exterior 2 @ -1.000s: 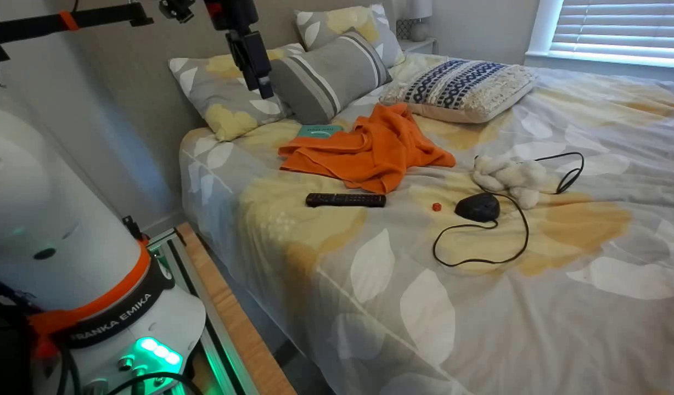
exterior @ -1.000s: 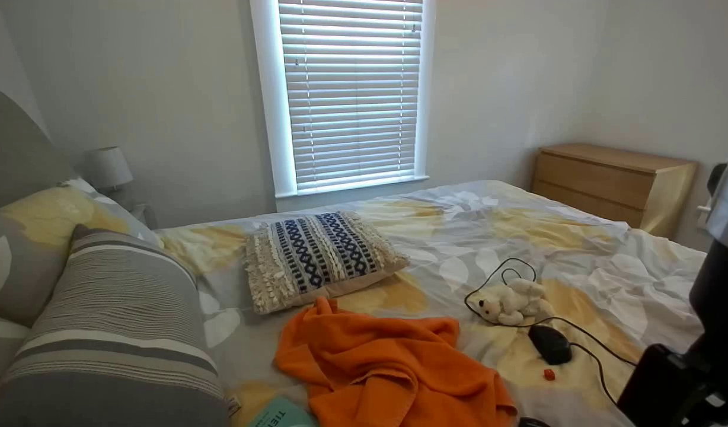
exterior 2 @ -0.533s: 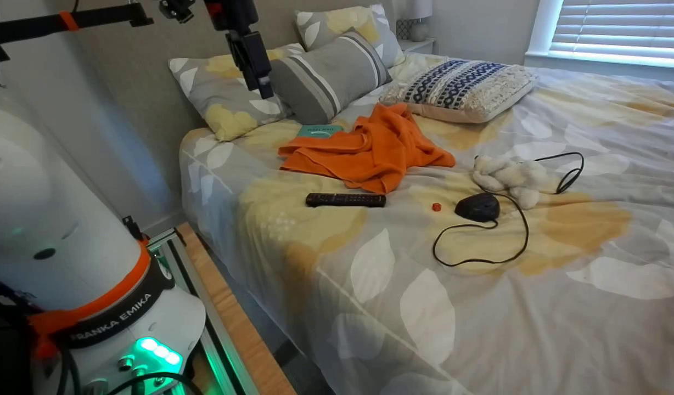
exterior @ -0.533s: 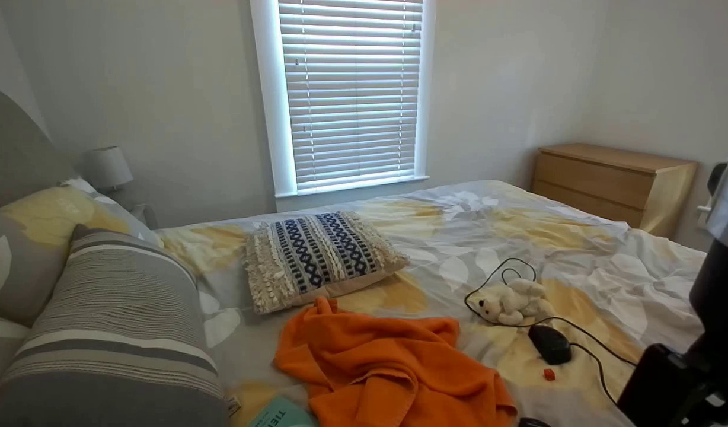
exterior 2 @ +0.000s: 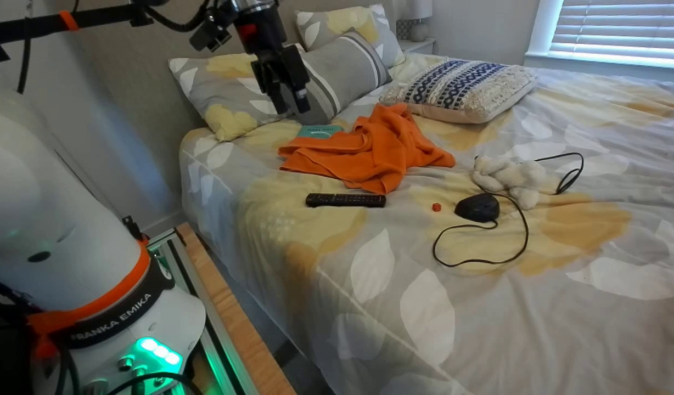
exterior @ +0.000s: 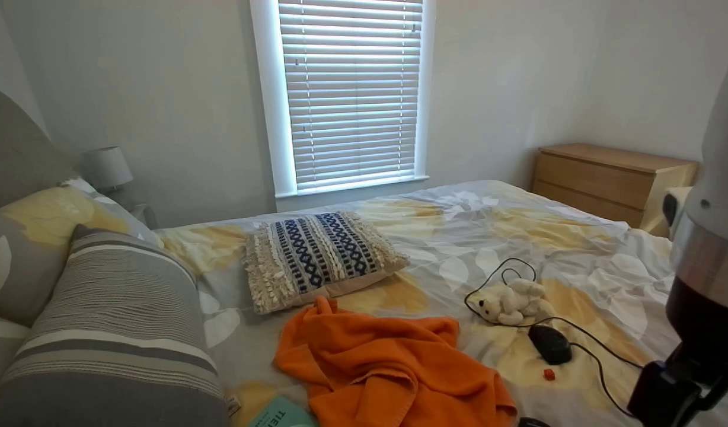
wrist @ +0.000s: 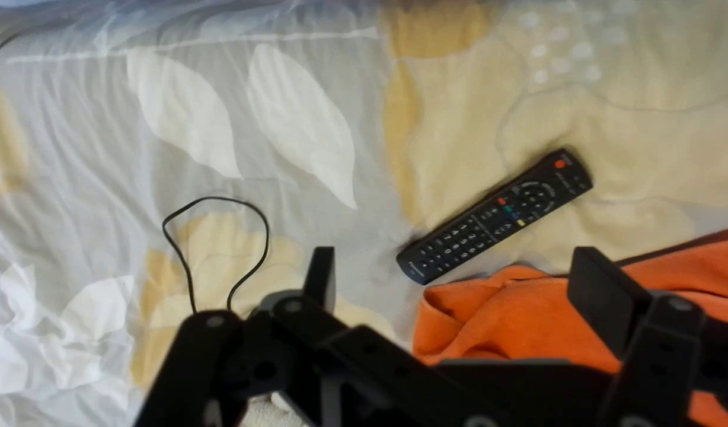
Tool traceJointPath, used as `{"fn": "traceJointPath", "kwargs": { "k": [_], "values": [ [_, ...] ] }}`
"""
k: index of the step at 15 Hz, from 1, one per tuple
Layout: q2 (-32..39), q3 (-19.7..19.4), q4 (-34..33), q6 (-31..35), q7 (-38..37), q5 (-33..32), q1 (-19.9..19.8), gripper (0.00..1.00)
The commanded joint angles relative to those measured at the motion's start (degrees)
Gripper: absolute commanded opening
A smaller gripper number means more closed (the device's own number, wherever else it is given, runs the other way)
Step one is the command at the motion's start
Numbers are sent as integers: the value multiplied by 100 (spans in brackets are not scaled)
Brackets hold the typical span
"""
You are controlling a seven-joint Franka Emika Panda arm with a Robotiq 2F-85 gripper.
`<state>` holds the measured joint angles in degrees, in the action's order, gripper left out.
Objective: Fold the orange towel on the bed once
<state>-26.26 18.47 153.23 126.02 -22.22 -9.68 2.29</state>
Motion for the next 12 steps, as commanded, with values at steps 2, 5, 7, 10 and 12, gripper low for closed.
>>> {"fn": "traceJointPath", "kwargs": {
  "k": [2, 5, 7, 10, 12],
  "values": [
    [816, -81, 148, 1184, 169, -1884, -492, 100],
    [1165, 495, 143, 2178, -359, -3312, -1299, 100],
    [1380, 907, -30, 2409, -635, -4256, -1746, 100],
    [1292, 816, 16, 2411, -599, -4329, -1665, 100],
    [1341, 935, -43, 2426, -651, -4508, -1758, 100]
  ]
}}
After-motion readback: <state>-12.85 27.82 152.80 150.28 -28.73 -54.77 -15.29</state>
